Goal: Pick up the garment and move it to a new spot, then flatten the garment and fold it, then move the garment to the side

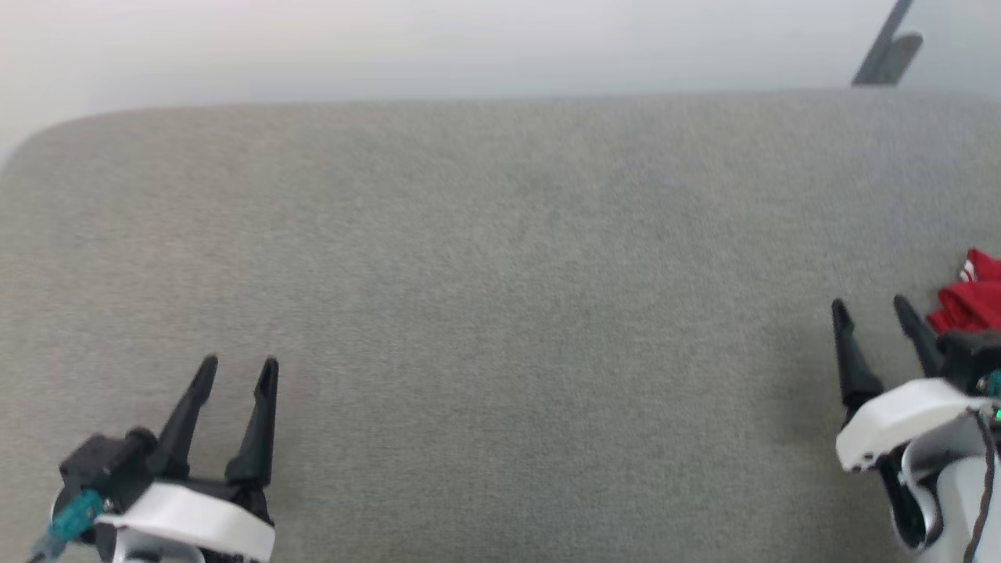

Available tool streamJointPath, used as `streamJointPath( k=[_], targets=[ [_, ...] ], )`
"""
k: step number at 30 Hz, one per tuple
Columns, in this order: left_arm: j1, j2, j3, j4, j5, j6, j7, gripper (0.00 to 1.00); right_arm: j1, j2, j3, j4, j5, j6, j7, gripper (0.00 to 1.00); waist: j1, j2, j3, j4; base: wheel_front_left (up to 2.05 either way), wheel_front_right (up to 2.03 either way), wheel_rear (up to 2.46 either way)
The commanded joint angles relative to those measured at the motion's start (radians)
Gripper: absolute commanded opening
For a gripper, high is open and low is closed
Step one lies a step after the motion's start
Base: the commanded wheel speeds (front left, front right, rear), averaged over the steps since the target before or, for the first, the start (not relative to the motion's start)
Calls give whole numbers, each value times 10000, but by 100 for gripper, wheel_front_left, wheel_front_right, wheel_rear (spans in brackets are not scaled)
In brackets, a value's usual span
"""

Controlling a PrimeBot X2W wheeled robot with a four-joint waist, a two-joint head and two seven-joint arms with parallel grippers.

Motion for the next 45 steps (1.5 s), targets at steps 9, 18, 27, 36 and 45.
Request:
streamJointPath(
  k=[9, 18, 27, 36, 45],
  targets=[
    [1073, -379, 419, -31, 195, 25, -49, 100, 1216, 166, 583, -624, 1004, -5, -906, 100, 0, 0, -1236, 672, 0, 0, 0],
    [1587, -677, 580, -304, 533, 25, -49, 100, 2629, 445, -44, -2185, 909, -5, -1025, 100, 0, 0, -1592, 881, 0, 0, 0],
    [1984, -753, 779, -545, 667, 25, -49, 100, 3855, 989, -648, -3719, 617, -5, -769, 100, 0, 0, -1645, 903, 0, 0, 0],
    [2360, -862, 939, -715, 787, 25, -49, 100, 4408, 1419, -999, -4584, 540, -5, -490, 100, 0, 0, -1611, 862, 0, 0, 0],
    [2318, -875, 943, -780, 832, 25, -49, 100, 4386, 1517, -980, -4701, 513, -5, -386, 100, 0, 0, -1600, 900, 0, 0, 0]
  ],
)
